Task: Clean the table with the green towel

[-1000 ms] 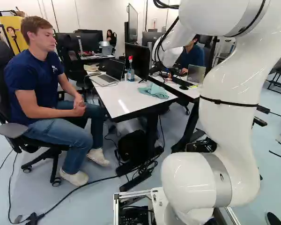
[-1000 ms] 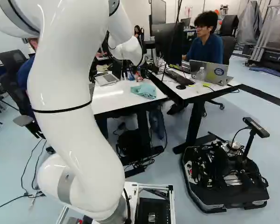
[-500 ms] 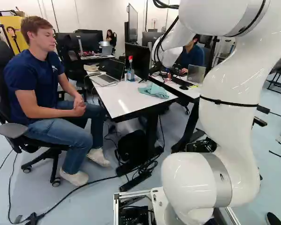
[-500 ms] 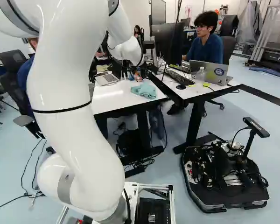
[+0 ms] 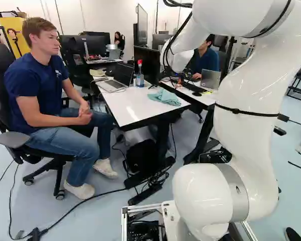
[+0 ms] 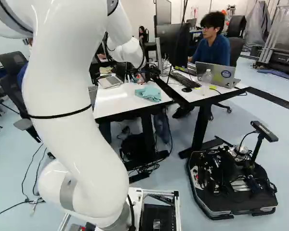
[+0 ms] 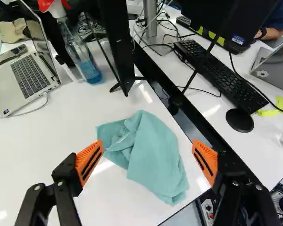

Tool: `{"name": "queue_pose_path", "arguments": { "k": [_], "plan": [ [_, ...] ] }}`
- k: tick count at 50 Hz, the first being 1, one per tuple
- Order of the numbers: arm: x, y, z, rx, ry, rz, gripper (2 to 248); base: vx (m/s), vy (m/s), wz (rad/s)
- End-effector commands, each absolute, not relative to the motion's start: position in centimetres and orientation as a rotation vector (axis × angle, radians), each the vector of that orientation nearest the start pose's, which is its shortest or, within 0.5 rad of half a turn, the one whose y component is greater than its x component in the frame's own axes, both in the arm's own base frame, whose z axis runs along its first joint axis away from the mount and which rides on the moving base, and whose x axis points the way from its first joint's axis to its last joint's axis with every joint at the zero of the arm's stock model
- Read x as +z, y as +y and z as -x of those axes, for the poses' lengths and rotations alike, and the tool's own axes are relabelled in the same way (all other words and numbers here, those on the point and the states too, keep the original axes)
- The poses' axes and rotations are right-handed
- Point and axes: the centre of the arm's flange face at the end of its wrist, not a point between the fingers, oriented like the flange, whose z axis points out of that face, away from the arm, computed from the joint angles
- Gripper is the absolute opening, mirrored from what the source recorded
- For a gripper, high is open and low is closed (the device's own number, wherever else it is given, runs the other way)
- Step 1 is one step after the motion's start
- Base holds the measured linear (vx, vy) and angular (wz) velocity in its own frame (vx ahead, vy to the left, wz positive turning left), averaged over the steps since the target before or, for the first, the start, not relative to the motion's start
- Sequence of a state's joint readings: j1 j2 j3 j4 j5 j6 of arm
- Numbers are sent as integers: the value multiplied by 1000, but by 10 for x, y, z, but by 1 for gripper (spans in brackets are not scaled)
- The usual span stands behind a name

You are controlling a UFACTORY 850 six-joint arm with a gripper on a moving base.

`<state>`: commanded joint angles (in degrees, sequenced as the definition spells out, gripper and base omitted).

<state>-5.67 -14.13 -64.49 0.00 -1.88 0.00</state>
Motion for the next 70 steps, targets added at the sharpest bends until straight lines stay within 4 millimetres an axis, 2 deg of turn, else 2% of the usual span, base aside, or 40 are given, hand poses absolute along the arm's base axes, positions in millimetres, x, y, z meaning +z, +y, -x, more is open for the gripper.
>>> {"name": "queue_pose_path", "arguments": {
  "k": [31,51,70],
  "plan": [
    [527,-35,-560,-1288,90,2892,247,0,0,0],
    [524,-34,-555,-1299,88,2886,247,0,0,0],
    [515,-31,-540,-1335,82,2869,247,0,0,0]
  ]
}}
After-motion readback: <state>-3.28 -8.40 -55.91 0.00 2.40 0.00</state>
